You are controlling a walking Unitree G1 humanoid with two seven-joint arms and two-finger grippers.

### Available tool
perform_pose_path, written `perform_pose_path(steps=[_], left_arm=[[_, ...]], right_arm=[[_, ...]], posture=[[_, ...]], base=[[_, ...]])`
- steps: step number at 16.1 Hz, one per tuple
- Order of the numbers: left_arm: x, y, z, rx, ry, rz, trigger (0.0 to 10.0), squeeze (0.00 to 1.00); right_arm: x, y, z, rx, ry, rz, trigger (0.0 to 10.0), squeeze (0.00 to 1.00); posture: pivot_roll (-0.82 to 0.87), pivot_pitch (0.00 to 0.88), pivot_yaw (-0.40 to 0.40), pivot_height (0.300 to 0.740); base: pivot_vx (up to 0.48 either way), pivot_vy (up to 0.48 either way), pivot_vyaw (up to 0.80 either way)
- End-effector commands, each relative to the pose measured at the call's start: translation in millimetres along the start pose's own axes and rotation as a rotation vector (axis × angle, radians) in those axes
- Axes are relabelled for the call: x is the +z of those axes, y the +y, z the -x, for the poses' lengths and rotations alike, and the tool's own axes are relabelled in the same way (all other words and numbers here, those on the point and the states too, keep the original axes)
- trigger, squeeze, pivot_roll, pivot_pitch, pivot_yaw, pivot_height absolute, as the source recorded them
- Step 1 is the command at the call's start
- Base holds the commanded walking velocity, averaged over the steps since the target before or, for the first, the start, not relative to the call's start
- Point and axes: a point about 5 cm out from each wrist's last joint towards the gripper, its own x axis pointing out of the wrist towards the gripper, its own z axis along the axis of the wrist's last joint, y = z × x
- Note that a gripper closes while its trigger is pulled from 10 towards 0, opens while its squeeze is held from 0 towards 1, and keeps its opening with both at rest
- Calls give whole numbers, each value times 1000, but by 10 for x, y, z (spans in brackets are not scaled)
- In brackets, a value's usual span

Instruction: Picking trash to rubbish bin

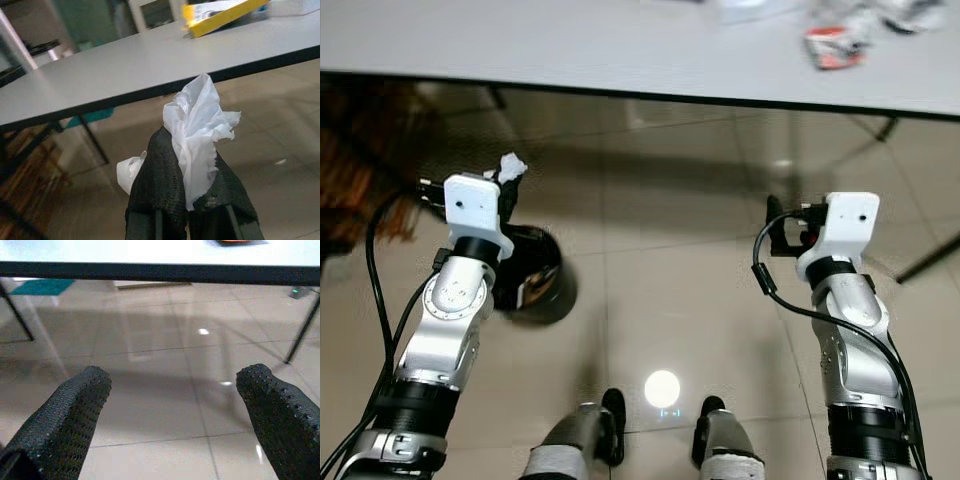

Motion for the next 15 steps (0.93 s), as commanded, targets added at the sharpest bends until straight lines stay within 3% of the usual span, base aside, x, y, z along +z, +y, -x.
perform_pose_path(steps=[1, 15], left_arm=[[-56, 30, 43, 11, 28, -6, 10000, 0], [-56, 48, 43, 15, 31, -11, 10000, 0]], right_arm=[[6, 39, 17, 21, 3, 8, 10000, 0], [-22, 59, 18, 34, 20, 12, 10000, 0]], posture=[[43, 318, 95, 740], [44, 319, 98, 740]], base=[[0, 0, 800], [0, 0, 800]])
